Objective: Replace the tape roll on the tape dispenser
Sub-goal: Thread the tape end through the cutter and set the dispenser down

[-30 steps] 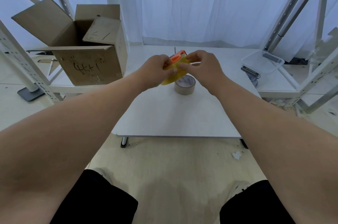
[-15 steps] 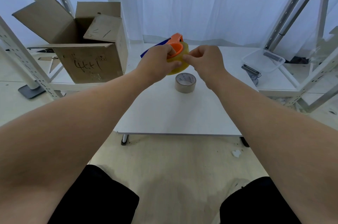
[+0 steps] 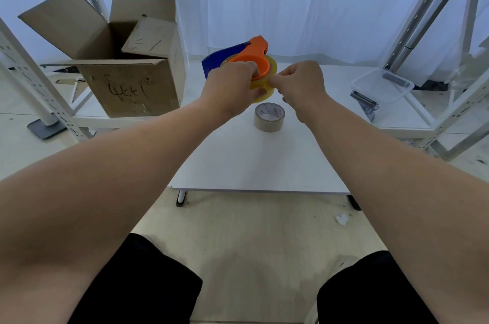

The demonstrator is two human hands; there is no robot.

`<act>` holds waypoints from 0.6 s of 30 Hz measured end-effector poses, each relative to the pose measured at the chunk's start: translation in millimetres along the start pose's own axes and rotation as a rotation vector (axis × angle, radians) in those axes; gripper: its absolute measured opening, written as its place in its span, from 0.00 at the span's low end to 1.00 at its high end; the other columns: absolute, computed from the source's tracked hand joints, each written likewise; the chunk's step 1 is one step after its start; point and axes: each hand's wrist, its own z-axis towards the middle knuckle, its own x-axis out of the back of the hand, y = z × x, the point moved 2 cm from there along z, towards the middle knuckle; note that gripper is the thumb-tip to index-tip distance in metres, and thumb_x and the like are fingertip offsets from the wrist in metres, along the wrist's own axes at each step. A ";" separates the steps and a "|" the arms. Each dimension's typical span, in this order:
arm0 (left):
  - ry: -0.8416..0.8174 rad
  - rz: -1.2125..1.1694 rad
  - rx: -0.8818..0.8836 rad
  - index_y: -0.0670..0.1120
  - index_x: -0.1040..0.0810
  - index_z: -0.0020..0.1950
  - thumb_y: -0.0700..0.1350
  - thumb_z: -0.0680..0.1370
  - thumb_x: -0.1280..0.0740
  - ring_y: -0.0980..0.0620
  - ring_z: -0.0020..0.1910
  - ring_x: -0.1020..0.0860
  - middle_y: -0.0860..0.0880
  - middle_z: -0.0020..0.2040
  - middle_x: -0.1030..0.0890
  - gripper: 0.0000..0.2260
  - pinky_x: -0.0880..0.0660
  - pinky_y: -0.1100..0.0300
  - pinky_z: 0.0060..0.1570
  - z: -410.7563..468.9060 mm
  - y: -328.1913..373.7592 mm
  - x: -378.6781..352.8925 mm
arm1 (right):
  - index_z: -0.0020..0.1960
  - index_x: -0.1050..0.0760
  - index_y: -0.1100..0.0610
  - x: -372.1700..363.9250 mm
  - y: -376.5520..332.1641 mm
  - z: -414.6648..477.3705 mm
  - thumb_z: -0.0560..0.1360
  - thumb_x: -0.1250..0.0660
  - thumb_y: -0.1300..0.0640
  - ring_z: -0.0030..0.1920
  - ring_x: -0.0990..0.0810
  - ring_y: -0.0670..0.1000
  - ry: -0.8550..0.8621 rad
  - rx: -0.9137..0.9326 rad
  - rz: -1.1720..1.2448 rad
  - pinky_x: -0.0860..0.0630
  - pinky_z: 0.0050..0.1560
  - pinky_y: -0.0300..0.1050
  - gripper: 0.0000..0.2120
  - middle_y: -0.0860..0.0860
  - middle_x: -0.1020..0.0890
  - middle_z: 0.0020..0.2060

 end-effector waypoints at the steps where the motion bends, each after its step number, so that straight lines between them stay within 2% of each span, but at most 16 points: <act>1: -0.004 -0.010 -0.001 0.46 0.26 0.61 0.52 0.77 0.34 0.48 0.52 0.24 0.47 0.56 0.21 0.16 0.28 0.56 0.52 0.1 0.1 0.3 | 0.44 0.20 0.66 0.2 0.7 -0.1 0.69 0.30 0.58 0.38 0.25 0.52 -0.009 -0.013 0.016 0.21 0.51 0.55 0.11 0.58 0.22 0.38; 4: -0.039 -0.076 0.007 0.45 0.26 0.60 0.51 0.76 0.34 0.51 0.49 0.27 0.47 0.56 0.22 0.16 0.31 0.59 0.48 0.7 -0.2 2.3 | 0.38 0.23 0.61 1.9 2.5 0.0 0.70 0.30 0.58 0.42 0.23 0.51 -0.047 -0.063 0.072 0.20 0.55 0.54 0.07 0.57 0.22 0.40; 6: -0.078 -0.154 0.022 0.45 0.26 0.60 0.50 0.76 0.32 0.52 0.49 0.29 0.47 0.56 0.22 0.16 0.33 0.60 0.47 1.9 -1.8 3.5 | 0.35 0.25 0.58 4.8 3.5 0.7 0.70 0.30 0.58 0.47 0.20 0.54 -0.069 -0.092 0.124 0.20 0.56 0.54 0.08 0.59 0.20 0.43; 8: -0.115 -0.218 0.029 0.45 0.25 0.60 0.50 0.75 0.31 0.51 0.49 0.27 0.47 0.55 0.23 0.17 0.32 0.59 0.47 3.6 -4.4 3.0 | 0.35 0.25 0.57 8.3 6.4 2.2 0.70 0.29 0.58 0.52 0.18 0.56 -0.097 -0.119 0.151 0.20 0.55 0.54 0.08 0.60 0.18 0.48; 12: -0.187 -0.269 0.029 0.44 0.25 0.59 0.50 0.75 0.31 0.50 0.49 0.27 0.48 0.51 0.25 0.17 0.30 0.58 0.47 3.0 -6.2 1.0 | 0.44 0.22 0.60 12.1 14.4 3.6 0.71 0.29 0.57 0.51 0.17 0.56 -0.171 -0.157 0.146 0.18 0.52 0.48 0.07 0.59 0.17 0.50; 16: -0.227 -0.332 0.024 0.43 0.25 0.60 0.50 0.75 0.32 0.50 0.49 0.27 0.48 0.51 0.25 0.17 0.30 0.61 0.42 1.5 -6.4 1.2 | 0.40 0.24 0.58 14.0 18.7 2.7 0.73 0.31 0.57 0.50 0.17 0.55 -0.218 -0.190 0.183 0.19 0.47 0.44 0.05 0.56 0.18 0.47; 18: -0.233 -0.374 0.047 0.44 0.25 0.59 0.50 0.75 0.32 0.50 0.48 0.27 0.48 0.51 0.24 0.16 0.29 0.63 0.41 1.6 -8.7 1.3 | 0.42 0.23 0.59 14.0 20.6 3.2 0.73 0.32 0.58 0.49 0.17 0.55 -0.232 -0.220 0.212 0.19 0.44 0.43 0.05 0.56 0.18 0.46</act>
